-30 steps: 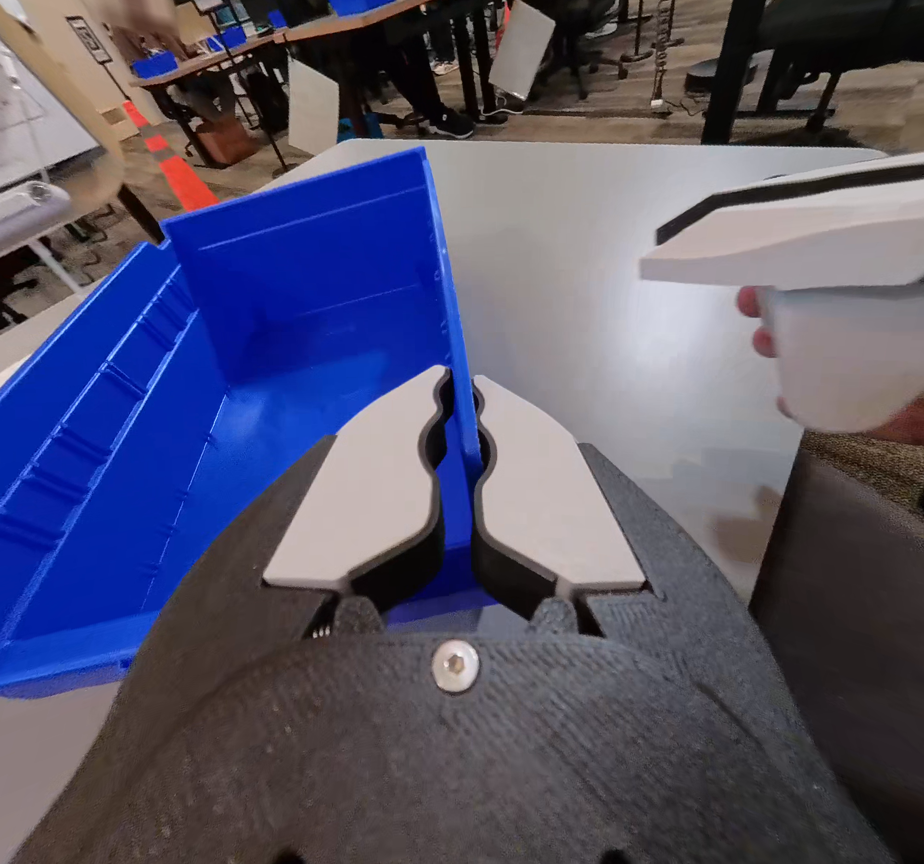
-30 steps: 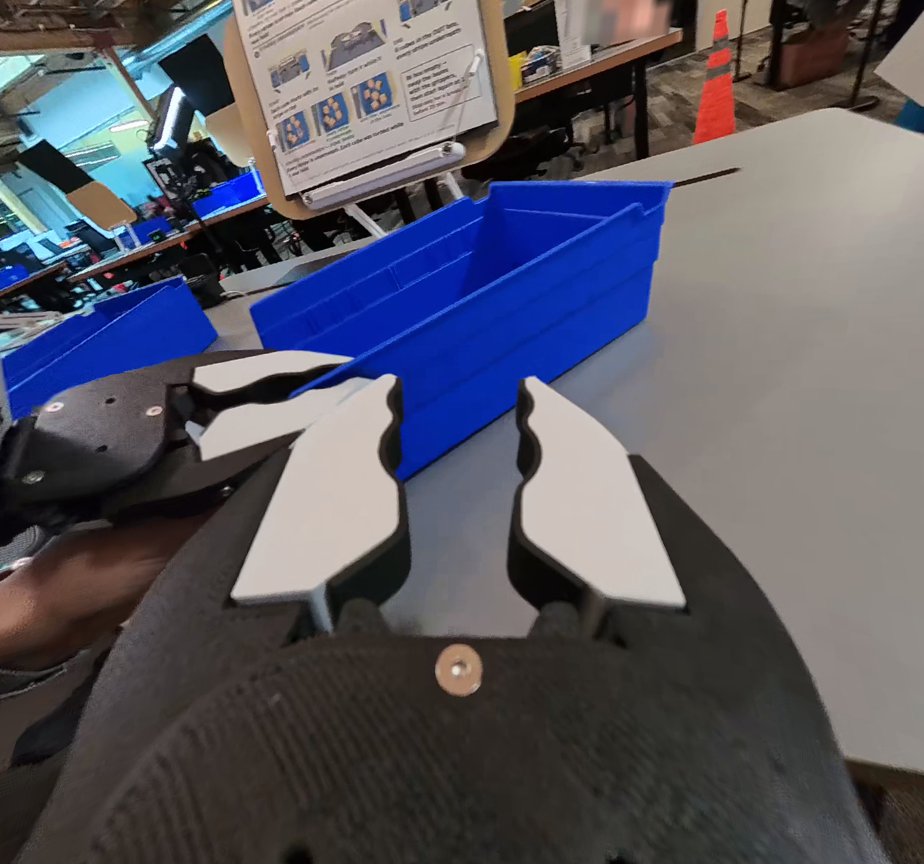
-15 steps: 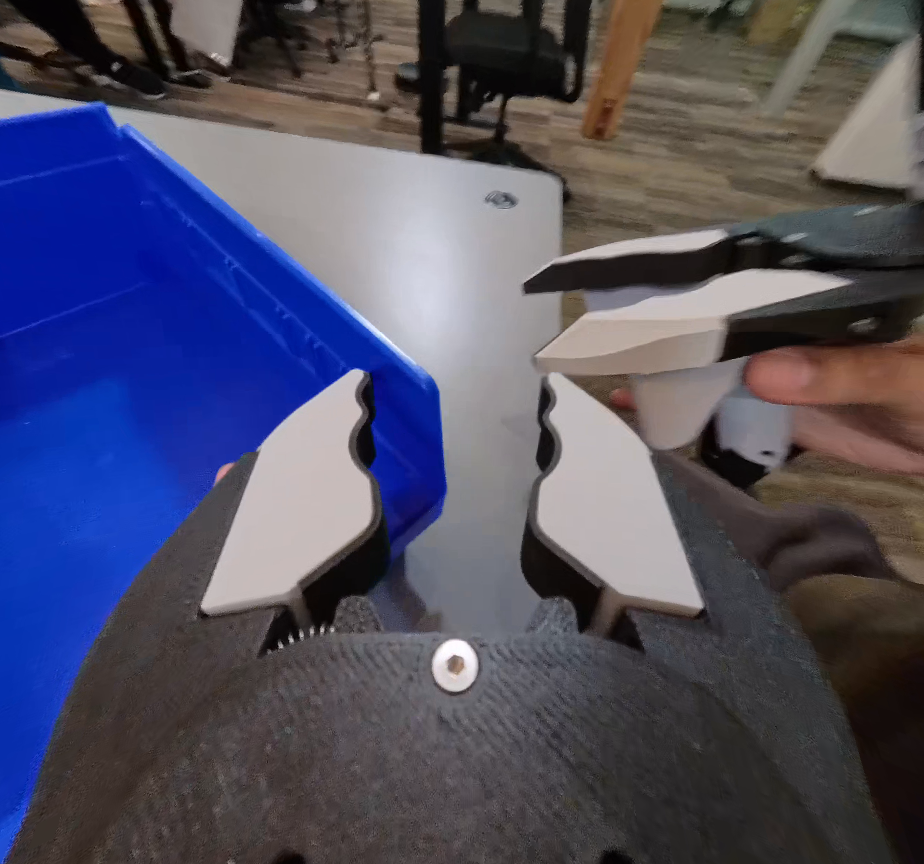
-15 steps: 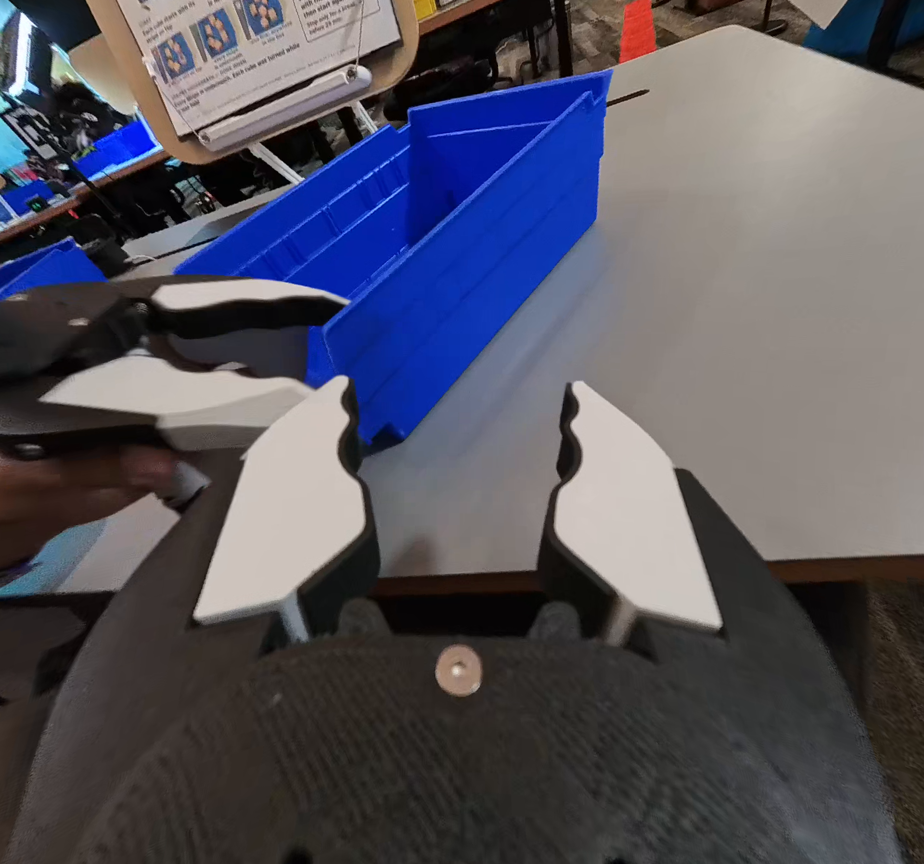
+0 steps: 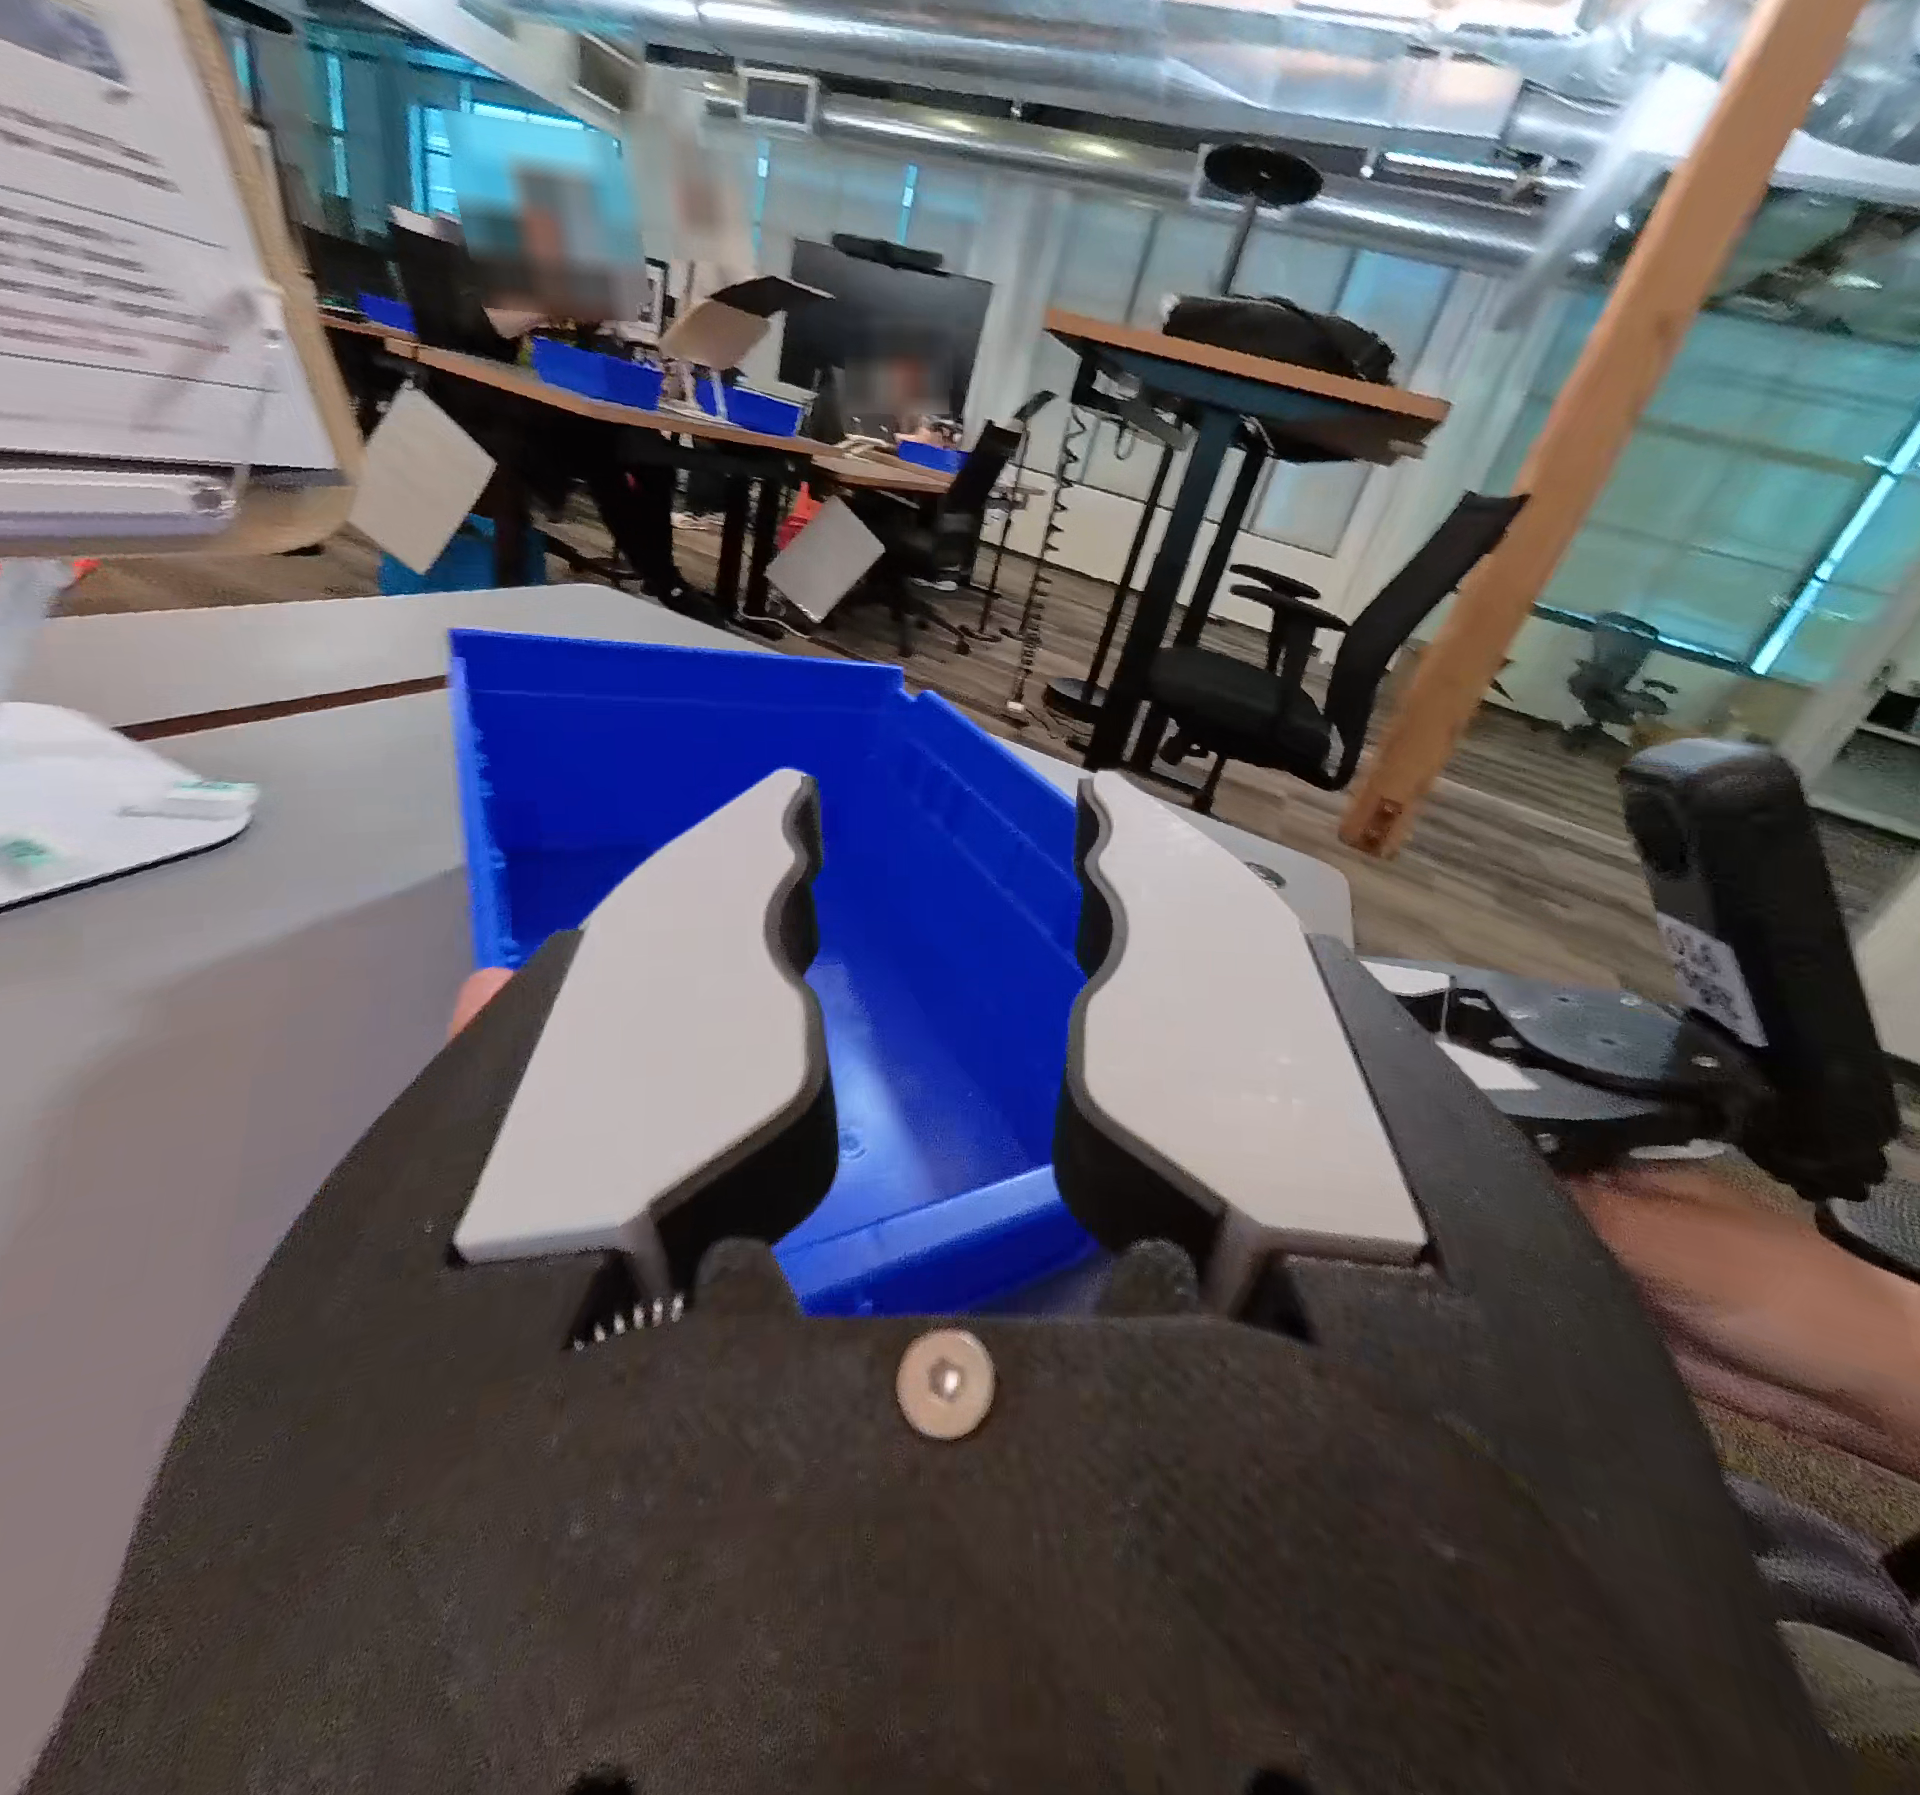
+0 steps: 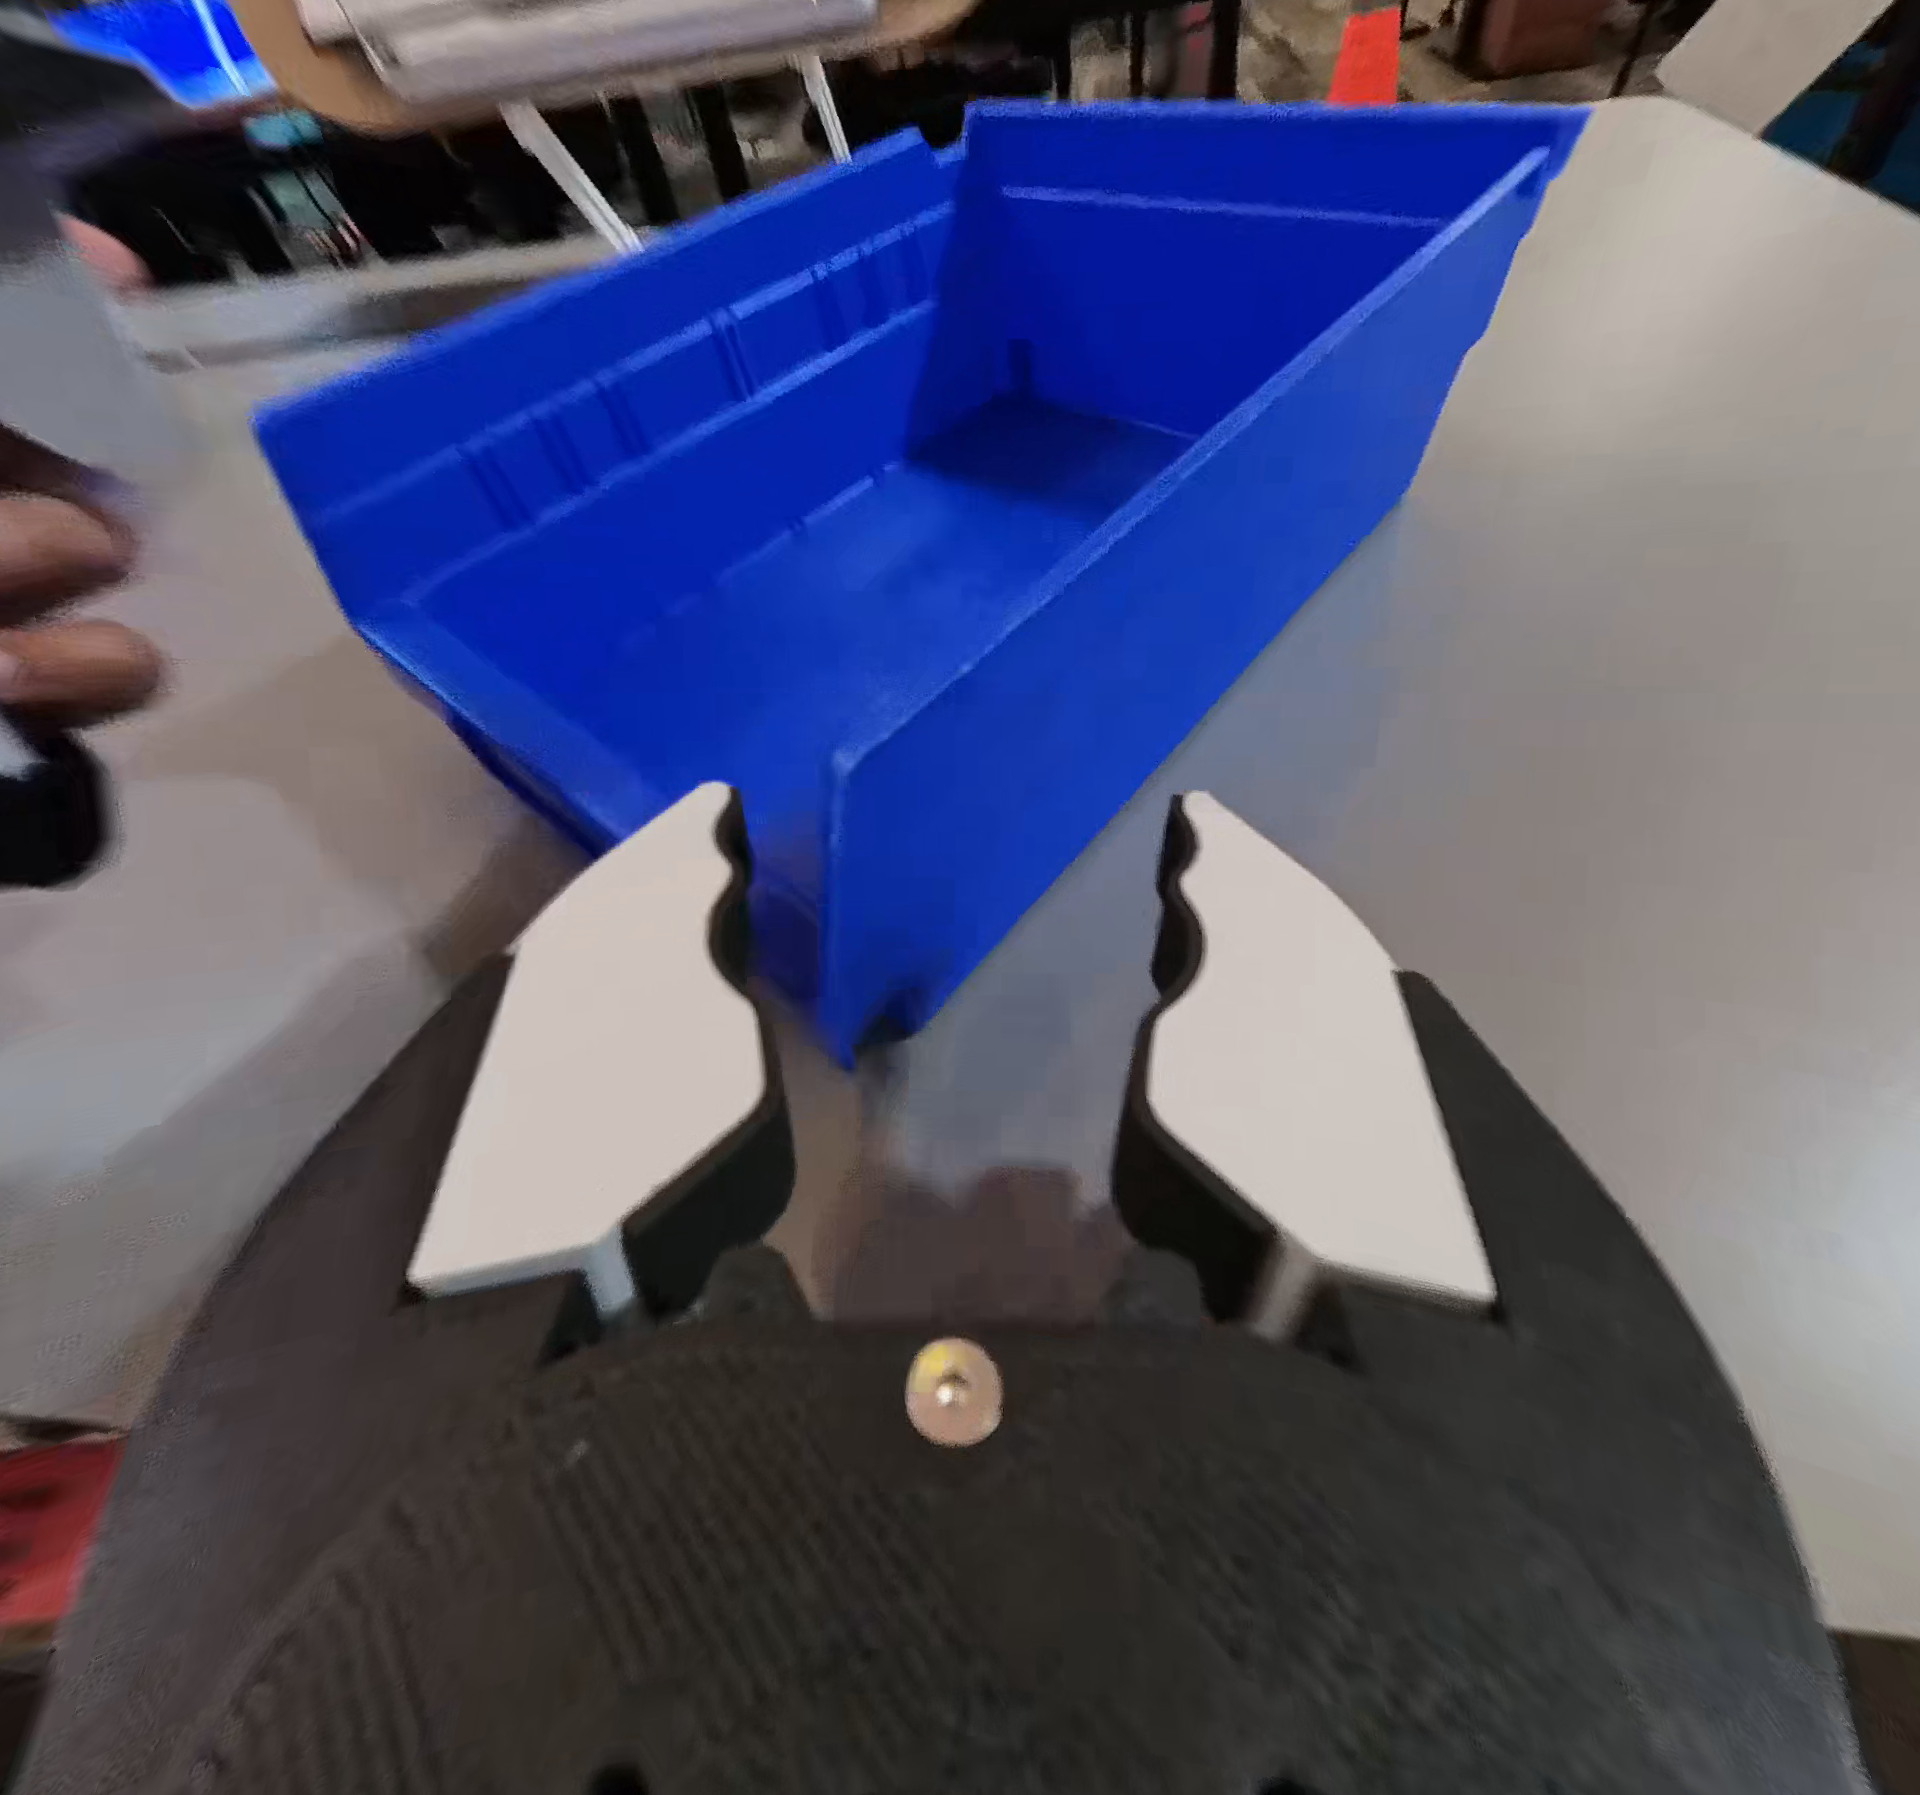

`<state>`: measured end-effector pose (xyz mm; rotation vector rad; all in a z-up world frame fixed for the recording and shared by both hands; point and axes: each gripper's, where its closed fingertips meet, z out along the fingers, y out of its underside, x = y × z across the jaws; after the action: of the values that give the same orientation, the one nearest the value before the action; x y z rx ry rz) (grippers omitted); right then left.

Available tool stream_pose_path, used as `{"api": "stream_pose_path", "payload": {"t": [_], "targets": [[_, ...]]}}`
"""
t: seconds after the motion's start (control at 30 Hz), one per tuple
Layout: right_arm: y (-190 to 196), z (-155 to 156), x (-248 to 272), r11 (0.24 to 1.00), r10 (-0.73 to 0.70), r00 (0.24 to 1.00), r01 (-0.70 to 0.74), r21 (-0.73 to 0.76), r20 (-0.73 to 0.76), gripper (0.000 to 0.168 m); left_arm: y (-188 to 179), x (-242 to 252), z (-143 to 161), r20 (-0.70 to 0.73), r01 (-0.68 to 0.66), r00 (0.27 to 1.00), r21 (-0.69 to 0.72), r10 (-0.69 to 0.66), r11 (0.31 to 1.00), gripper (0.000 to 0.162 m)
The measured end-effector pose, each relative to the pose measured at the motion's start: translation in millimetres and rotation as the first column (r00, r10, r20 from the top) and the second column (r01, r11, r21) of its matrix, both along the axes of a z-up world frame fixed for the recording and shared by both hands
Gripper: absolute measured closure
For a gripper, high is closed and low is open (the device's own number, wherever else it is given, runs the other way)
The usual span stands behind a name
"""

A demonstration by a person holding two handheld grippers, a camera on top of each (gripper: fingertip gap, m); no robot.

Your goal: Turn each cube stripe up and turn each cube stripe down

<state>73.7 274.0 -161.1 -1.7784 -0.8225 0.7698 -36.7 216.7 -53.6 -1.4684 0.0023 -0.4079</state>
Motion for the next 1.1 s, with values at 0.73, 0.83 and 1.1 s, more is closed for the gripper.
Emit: {"api": "stream_pose_path", "payload": {"t": [0.73,0.83,1.1], "targets": [[225,0,118,0.991,-0.091,0.982,0.106,-0.083,0.165,0.164,-99,-102,-18,0.076,-0.314,0.945,-0.070,0.319,0.947,0.127],[240,-2,123,0.991,-0.107,0.973,0.122,-0.060,0.203,0.165,-115,-113,-17,0.096,-0.359,0.927,-0.066,0.364,0.931,0.128],[254,-4,139,0.989,-0.068,0.980,0.090,-0.114,0.185,0.165,-143,-129,-20,0.061,-0.434,0.896,-0.081,0.439,0.897,0.129]]}}
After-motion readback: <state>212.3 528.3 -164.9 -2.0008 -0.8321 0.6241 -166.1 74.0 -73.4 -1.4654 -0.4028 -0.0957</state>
